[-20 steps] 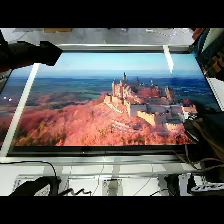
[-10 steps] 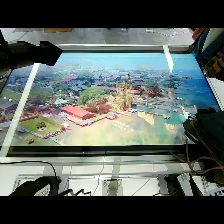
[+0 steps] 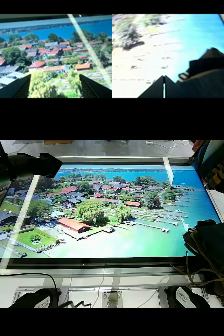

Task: Fold the clothes and pants, and hang the long-sleeved shirts on hangers.

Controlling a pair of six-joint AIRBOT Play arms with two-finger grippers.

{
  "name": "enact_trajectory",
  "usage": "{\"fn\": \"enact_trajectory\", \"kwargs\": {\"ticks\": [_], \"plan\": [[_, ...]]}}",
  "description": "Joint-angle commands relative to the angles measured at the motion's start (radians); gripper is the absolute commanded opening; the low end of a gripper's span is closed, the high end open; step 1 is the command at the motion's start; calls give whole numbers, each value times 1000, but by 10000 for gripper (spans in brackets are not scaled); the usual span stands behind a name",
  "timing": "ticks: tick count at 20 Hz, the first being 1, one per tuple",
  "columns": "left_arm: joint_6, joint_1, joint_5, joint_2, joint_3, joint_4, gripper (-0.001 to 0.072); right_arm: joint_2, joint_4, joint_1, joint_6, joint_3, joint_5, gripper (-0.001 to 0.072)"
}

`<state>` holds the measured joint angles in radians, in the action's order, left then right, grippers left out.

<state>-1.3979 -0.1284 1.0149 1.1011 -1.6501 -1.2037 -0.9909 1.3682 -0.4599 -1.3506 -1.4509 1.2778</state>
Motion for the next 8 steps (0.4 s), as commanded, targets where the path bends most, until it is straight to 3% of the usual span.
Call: {"fn": "enact_trajectory", "kwargs": {"ticks": [1,4,8], "plan": [[0,1,0,0,0,0,702,-18,115,296,36,0,-53,31],[0,1,0,0,0,0,702,-23,187,487,36,0,-88,32],[0,1,0,0,0,0,702,-23,164,574,35,0,-86,33]]}}
